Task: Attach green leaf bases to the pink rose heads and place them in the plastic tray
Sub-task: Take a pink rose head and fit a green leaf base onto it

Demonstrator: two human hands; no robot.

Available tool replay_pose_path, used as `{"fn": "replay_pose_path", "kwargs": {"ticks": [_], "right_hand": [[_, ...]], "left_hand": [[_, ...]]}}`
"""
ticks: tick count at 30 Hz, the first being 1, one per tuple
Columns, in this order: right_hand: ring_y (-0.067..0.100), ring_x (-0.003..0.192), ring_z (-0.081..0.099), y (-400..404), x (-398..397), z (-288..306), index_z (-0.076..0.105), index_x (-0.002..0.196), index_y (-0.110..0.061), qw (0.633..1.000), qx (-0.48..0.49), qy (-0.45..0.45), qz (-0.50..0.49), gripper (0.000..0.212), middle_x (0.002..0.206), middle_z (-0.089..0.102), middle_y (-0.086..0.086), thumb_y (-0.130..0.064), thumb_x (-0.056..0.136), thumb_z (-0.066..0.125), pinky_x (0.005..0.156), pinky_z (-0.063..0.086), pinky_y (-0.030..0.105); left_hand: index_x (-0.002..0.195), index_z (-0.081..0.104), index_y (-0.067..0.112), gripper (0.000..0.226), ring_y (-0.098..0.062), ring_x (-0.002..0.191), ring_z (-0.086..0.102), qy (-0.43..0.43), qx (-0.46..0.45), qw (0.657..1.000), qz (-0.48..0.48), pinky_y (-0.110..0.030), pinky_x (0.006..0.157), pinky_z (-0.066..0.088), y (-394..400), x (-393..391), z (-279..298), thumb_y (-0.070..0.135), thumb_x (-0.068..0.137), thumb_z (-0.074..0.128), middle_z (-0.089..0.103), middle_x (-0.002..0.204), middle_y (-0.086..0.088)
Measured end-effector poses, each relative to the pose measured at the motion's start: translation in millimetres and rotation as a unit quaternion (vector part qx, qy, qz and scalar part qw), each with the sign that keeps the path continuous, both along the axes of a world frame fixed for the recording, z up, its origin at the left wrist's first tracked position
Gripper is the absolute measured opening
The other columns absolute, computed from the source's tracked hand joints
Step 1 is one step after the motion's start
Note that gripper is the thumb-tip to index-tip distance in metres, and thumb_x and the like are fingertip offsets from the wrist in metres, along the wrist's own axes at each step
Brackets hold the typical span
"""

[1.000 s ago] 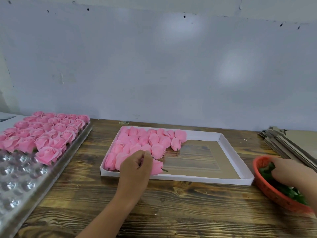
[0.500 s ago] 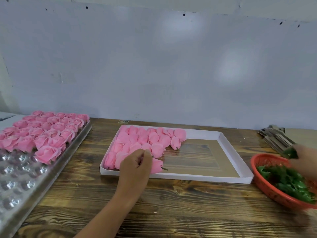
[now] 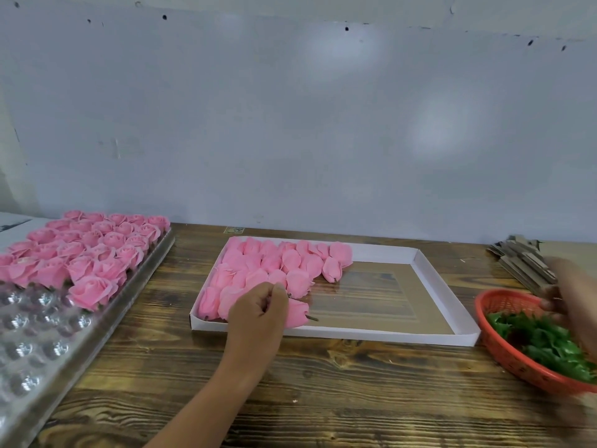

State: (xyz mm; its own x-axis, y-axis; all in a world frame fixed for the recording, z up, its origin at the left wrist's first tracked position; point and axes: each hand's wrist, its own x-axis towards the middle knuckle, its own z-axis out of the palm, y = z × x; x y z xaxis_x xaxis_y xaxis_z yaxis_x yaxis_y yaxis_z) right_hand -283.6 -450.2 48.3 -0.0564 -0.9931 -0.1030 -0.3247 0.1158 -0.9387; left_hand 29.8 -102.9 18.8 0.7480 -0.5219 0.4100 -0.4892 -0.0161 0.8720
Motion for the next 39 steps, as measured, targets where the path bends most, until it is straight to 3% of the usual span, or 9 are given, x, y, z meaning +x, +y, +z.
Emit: {"fn": "replay_pose_path", "kwargs": {"ticks": [6, 9, 15, 19, 22, 25, 27, 31, 39], "right_hand": [[0.024, 0.063, 0.048, 31, 23, 11, 0.058, 0.09, -0.009, 1.0, 0.003, 0.023, 0.016, 0.045, 0.084, 0.06, 0.011, -0.049, 0.077, 0.041, 0.051, 0.039, 0.032], [0.022, 0.068, 0.051, 63, 45, 15, 0.057, 0.09, -0.02, 0.996, -0.043, 0.06, 0.054, 0.034, 0.092, 0.063, 0.007, -0.049, 0.081, 0.04, 0.059, 0.042, 0.032], [0.014, 0.071, 0.054, 154, 110, 15, 0.057, 0.091, -0.035, 0.962, -0.122, 0.031, 0.243, 0.018, 0.083, 0.06, -0.009, -0.048, 0.088, 0.046, 0.06, 0.037, 0.03], [0.002, 0.063, 0.051, 200, 148, 11, 0.051, 0.083, -0.032, 0.928, -0.147, 0.01, 0.342, 0.024, 0.069, 0.054, -0.016, -0.056, 0.083, 0.051, 0.062, 0.037, 0.027], [0.004, 0.06, 0.05, 222, 168, 5, 0.055, 0.078, -0.036, 0.913, -0.099, -0.025, 0.394, 0.018, 0.068, 0.056, -0.015, -0.048, 0.093, 0.055, 0.058, 0.038, 0.024], [0.007, 0.052, 0.04, 236, 180, -4, 0.061, 0.089, -0.027, 0.869, 0.072, -0.212, 0.441, 0.008, 0.074, 0.055, -0.003, -0.03, 0.094, 0.055, 0.042, 0.028, 0.018], [0.009, 0.052, 0.037, 240, 182, -11, 0.058, 0.1, -0.016, 0.814, 0.18, -0.317, 0.452, 0.021, 0.075, 0.053, 0.0, -0.028, 0.083, 0.057, 0.038, 0.025, 0.017], [0.011, 0.052, 0.037, 244, 179, -17, 0.057, 0.106, -0.01, 0.765, 0.251, -0.376, 0.459, 0.036, 0.073, 0.051, 0.004, -0.033, 0.079, 0.052, 0.037, 0.025, 0.018], [0.008, 0.051, 0.029, 256, 181, -28, 0.055, 0.111, -0.014, 0.81, 0.18, -0.317, 0.459, 0.043, 0.063, 0.038, -0.004, -0.05, 0.093, 0.039, 0.04, 0.025, 0.017]], "left_hand": [[0.065, 0.051, 0.003, 0.041, -0.001, 0.053, 0.042, 0.012, -0.001, 1.0, -0.004, -0.013, 0.051, 0.037, -1, 1, 0, 0.024, 0.101, 0.048, 0.043, 0.052, 0.009], [0.066, 0.052, 0.002, 0.042, -0.001, 0.053, 0.042, 0.023, 0.001, 1.0, -0.005, -0.013, 0.053, 0.038, -2, 0, 0, 0.026, 0.1, 0.047, 0.042, 0.052, 0.01], [0.063, 0.051, 0.012, 0.042, -0.008, 0.053, 0.04, 0.136, 0.004, 0.99, -0.019, -0.025, 0.052, 0.035, -2, -2, 1, 0.031, 0.099, 0.046, 0.041, 0.053, 0.005], [0.07, 0.054, 0.01, 0.039, -0.008, 0.049, 0.038, 0.225, 0.003, 0.974, -0.023, -0.019, 0.045, 0.033, -2, -2, 3, 0.032, 0.102, 0.046, 0.041, 0.057, -0.001], [0.071, 0.051, 0.01, 0.039, -0.01, 0.049, 0.036, 0.252, -0.006, 0.967, -0.029, -0.02, 0.043, 0.03, 0, -1, 4, 0.031, 0.104, 0.045, 0.039, 0.059, -0.004], [0.069, 0.048, 0.01, 0.04, -0.01, 0.047, 0.033, 0.252, -0.015, 0.967, -0.035, -0.02, 0.041, 0.028, 2, 0, 6, 0.03, 0.104, 0.044, 0.036, 0.055, -0.002], [0.066, 0.046, 0.012, 0.041, -0.009, 0.044, 0.032, 0.249, -0.018, 0.967, -0.039, -0.019, 0.04, 0.028, 2, 0, 6, 0.029, 0.103, 0.044, 0.036, 0.053, 0.0], [0.063, 0.042, 0.014, 0.042, -0.009, 0.043, 0.029, 0.239, -0.028, 0.97, -0.041, -0.019, 0.039, 0.026, 2, -1, 5, 0.029, 0.102, 0.045, 0.033, 0.051, 0.0], [0.066, 0.046, 0.012, 0.041, -0.008, 0.042, 0.032, 0.243, -0.01, 0.969, -0.046, -0.019, 0.04, 0.029, 2, -4, 4, 0.029, 0.103, 0.045, 0.035, 0.051, 0.001]]}}
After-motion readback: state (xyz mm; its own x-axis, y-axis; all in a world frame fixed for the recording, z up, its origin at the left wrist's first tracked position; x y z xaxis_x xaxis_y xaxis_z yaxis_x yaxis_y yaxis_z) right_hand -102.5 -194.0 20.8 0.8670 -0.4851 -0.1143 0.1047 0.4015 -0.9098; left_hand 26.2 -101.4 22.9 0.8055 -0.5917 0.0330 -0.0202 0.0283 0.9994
